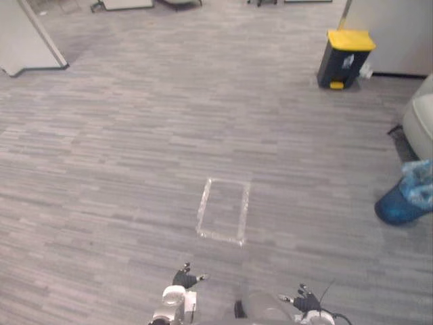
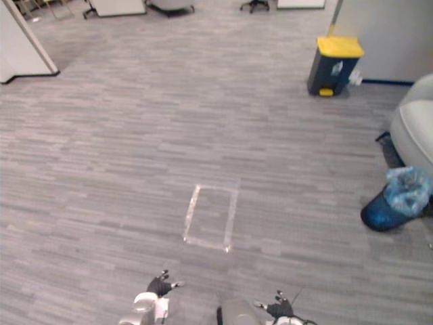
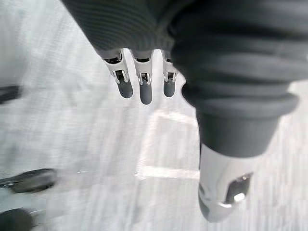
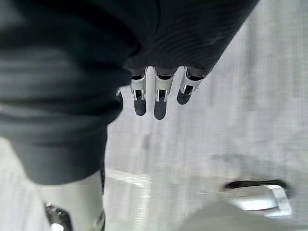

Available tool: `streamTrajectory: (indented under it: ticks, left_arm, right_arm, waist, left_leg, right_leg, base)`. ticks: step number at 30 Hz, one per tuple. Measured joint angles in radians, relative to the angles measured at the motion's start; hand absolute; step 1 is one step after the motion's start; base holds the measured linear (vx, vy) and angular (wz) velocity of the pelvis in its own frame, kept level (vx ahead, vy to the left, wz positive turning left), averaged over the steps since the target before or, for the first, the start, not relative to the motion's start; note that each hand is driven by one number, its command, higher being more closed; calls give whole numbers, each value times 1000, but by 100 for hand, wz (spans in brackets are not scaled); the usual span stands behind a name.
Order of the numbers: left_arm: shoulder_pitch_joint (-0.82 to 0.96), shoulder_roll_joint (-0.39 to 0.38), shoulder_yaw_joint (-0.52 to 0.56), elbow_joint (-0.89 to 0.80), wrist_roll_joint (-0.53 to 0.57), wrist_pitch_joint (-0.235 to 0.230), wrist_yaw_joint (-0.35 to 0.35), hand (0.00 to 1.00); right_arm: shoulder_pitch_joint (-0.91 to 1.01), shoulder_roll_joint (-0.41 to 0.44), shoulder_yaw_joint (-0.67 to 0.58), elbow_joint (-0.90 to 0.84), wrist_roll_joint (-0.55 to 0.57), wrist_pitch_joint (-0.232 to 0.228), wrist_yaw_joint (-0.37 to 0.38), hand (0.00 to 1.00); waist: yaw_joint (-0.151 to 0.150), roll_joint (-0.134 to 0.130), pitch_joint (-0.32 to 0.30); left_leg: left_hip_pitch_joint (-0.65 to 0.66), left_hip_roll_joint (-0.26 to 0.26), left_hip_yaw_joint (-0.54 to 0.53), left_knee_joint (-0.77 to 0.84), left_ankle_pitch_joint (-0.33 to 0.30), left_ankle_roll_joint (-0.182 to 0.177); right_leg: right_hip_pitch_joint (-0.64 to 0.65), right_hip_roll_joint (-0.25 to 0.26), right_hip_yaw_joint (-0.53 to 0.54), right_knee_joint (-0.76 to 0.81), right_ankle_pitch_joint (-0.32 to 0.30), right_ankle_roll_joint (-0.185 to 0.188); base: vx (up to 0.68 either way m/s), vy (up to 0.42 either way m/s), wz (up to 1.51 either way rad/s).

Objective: Organize the slippers on the shoe rack

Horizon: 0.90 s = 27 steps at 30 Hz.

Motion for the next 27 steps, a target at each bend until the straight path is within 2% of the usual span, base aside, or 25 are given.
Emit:
streamTrajectory:
  ticks: [1, 2, 3, 4, 5, 6, 7, 8, 9, 10, 11, 12, 13, 14, 15, 16, 17, 18, 19, 20, 22, 23, 24, 26, 27]
  left_arm:
    - [0, 1, 1, -6, 0, 0, 1, 0]
    - [1, 1, 10, -10, -1, -4, 2, 0]
    - [1, 3, 15, -15, -1, -7, 2, 0]
    - [0, 3, 16, -14, -1, -8, 2, 0]
    - [-2, 1, 8, -9, -1, -10, 3, 0]
    - [-2, 1, -26, -1, -1, -12, 4, 0]
    - [-2, 3, -55, 14, -2, -12, 5, 0]
    - [-2, 4, -60, 16, -2, -12, 5, 0]
    - [-11, 26, -75, 40, -2, -10, 6, 0]
    - [-12, 31, -80, 44, -2, -10, 6, 0]
    - [-13, 38, -82, 53, -2, -12, 5, 0]
    - [-16, 43, -82, 53, 0, -4, 4, 0]
    - [-18, 46, -84, 52, -1, -3, 5, 0]
    - [-17, 47, -88, 54, -1, -2, 7, 0]
    - [-17, 47, -90, 54, -1, 0, 8, 0]
    - [-19, 37, -102, 55, -2, 4, 15, 0]
    - [-23, 33, -103, 57, -2, 6, 15, 0]
    - [-45, 26, -113, 70, -3, 10, 16, 0]
    - [-65, 28, -115, 74, -8, 11, 15, 0]
    - [-72, 27, -114, 74, -10, 10, 15, 0]
    - [-99, 24, -114, 74, -17, 8, 14, 0]
    - [-103, 25, -118, 74, -17, 7, 11, 0]
    - [-110, 10, -125, 104, -16, 8, 2, 0]
    - [-103, 3, -130, 113, -12, 10, -14, 0]
    - [-93, 2, -129, 113, -6, 12, -15, 0]
  right_arm:
    - [-2, 0, -1, 1, 0, 1, 0, 0]
    - [-13, 8, -8, 3, 0, 3, 1, 0]
    - [-15, 20, -13, 3, 0, 5, 0, 0]
    - [-16, 24, -15, 3, 0, 5, 0, 0]
    - [-15, 26, -24, 6, 0, 5, 1, 0]
    - [-12, 15, -39, 10, -1, 5, 1, 0]
    - [-8, 0, -38, 22, -2, 5, 1, 0]
    - [-11, -1, -39, 32, -2, 6, 1, 0]
    - [-12, 22, -40, 55, -2, 12, 0, 0]
    - [-8, 28, -40, 57, -2, 13, 1, 0]
    - [5, 43, -48, 58, -1, 15, 2, 0]
    - [10, 57, -51, 57, -1, 19, 3, 0]
    - [12, 56, -51, 51, -2, 21, 6, 0]
    - [9, 53, -51, 45, -2, 20, 7, 0]
    - [5, 52, -51, 38, -1, 17, 7, 0]
    - [-3, 46, -52, 2, 1, 12, 10, 0]
    - [-5, 44, -53, -5, 2, 8, 11, 0]
    - [-13, 36, -53, -32, 3, -2, 14, 0]
    - [-15, 39, -55, -40, 3, -8, 17, 0]
    - [-15, 43, -60, -41, 3, -8, 18, 0]
    - [-15, 60, -85, -36, 3, -8, 18, 0]
    - [-13, 67, -82, -30, 2, -8, 16, 0]
    - [-21, 61, -90, -19, 23, -8, 19, 0]
    - [-22, 57, -97, -19, 33, -8, 17, 0]
    - [-22, 60, -114, -23, 37, -6, 11, 0]
  waist:
    - [4, 0, 0]
    - [19, -4, 2]
    - [24, -14, 5]
    - [23, -16, 6]
    - [20, -13, 2]
    - [22, 16, -10]
    - [27, 41, -26]
    - [30, 46, -35]
    - [14, -4, -70]
    - [10, -16, -73]
    - [8, -44, -79]
    - [8, -76, -74]
    - [11, -78, -68]
    - [13, -67, -62]
    - [15, -62, -59]
    - [18, -43, -50]
    - [18, -28, -45]
    - [15, 8, -26]
    - [9, 23, -27]
    - [8, 20, -28]
    - [4, 4, -37]
    - [1, -21, -44]
    - [-5, -10, -37]
    - [-12, 10, -48]
    - [-16, 14, -34]
  left_leg:
    - [-14, 2, 16, -22, -12, 15]
    - [-43, -1, 69, -125, -58, 54]
    - [-63, -38, 90, -303, -72, 70]
    - [-69, -58, 87, -379, -71, 70]
    - [-87, -130, 1, -644, -40, 58]
    - [-119, -165, -146, -837, 10, 31]
    - [-158, -167, -233, -857, 95, 31]
    - [-158, -174, -242, -847, 133, 36]
    - [-148, -218, -219, -833, 112, 79]
    - [-143, -227, -211, -829, 107, 85]
    - [-131, -253, -184, -821, 92, 102]
    - [-71, -289, -139, -821, 69, 126]
    - [-3, -297, -119, -855, 58, 143]
    - [28, -299, -114, -874, 53, 148]
    - [63, -299, -109, -893, 50, 151]
    - [164, -289, -86, -950, 43, 159]
    - [189, -280, -80, -964, 40, 160]
    - [269, -248, -62, -1006, 31, 174]
    - [301, -229, -44, -1007, 31, 174]
    - [309, -225, -42, -1007, 31, 174]
    - [342, -212, -42, -1006, 10, 146]
    - [356, -224, -42, -1007, -16, 109]
    - [406, -211, -49, -1027, -43, 76]
    - [398, -191, -47, -987, -37, 74]
    - [349, -145, -48, -792, -30, 33]
  right_leg:
    - [18, -2, 19, -14, 1, 1]
    - [70, -17, 78, -48, 0, 5]
    - [120, -49, 121, -76, -11, 25]
    - [134, -59, 131, -82, -14, 32]
    - [153, -83, 162, -87, -23, 48]
    - [164, -75, 195, -89, -28, 56]
    - [168, -62, 230, -76, -41, 78]
    - [169, -66, 246, -66, -45, 84]
    - [148, -117, 262, -10, -31, 92]
    - [139, -125, 266, 10, -22, 99]
    - [117, -142, 287, 74, 4, 103]
    - [78, -144, 307, 237, 105, 146]
    - [11, -121, 305, 410, 213, 232]
    - [-27, -112, 300, 497, 241, 273]
    - [-70, -100, 285, 575, 223, 274]
    - [-205, -83, 185, 723, 107, 189]
    - [-227, -74, 159, 733, 83, 164]
    - [-289, -29, 85, 702, 11, 108]
    - [-345, -4, 32, 610, -25, 104]
    - [-358, -3, 14, 579, -29, 103]
    - [-410, -7, -49, 367, -10, 113]
    - [-404, -32, -51, 194, 69, 132]
    - [-389, -21, -81, 206, 107, 66]
    - [-378, -8, -87, 207, 70, 68]
    - [-297, 1, -95, 159, 69, 46]
  base:
    - [495, 100, -120]
    - [510, 147, -124]
    - [519, 177, -124]
    - [516, 218, -111]
    - [659, 323, -108]
    - [842, 451, -143]
    - [640, 356, -118]
    - [717, 409, -83]
    - [427, 234, -35]
    - [680, 363, -16]
    - [610, 302, -11]
    - [810, 378, -37]
    - [652, 281, -51]
    - [379, 131, -56]
    - [385, 109, -82]
    - [355, 96, -77]
    - [415, 101, -90]
    - [352, 46, -42]
    - [286, 27, -31]
    - [376, -59, 2]
    - [344, -103, 17]
    - [373, -165, 21]
    - [378, -170, 16]
    - [433, -216, 12]
    - [351, -190, 17]
